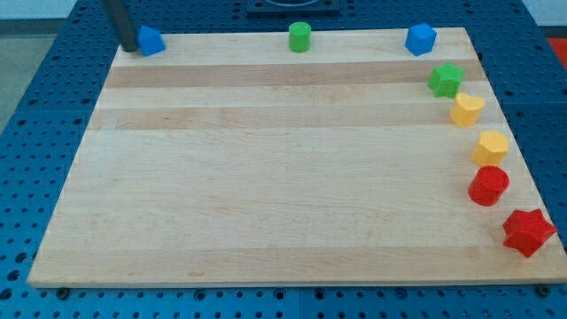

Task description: Place the triangle below the green circle

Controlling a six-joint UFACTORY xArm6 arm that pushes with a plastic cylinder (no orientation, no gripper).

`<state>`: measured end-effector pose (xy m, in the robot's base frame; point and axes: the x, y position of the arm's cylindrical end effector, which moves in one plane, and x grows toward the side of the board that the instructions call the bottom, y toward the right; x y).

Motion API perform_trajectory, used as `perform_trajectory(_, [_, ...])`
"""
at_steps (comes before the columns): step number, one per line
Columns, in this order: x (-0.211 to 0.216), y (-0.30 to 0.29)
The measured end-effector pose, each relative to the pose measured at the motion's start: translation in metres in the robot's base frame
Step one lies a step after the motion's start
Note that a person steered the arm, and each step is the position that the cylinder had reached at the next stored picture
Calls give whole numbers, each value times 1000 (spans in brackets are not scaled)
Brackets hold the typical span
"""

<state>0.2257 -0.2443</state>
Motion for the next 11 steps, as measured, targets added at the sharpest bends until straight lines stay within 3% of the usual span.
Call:
perform_trajectory(1, [0, 5])
perform_trajectory(2, [-6, -57])
perform_trajectory(3, [-28, -51])
perform_trajectory(5, [-34, 20])
perform_trajectory(9, [46, 174])
perform_trajectory(11, [59, 162])
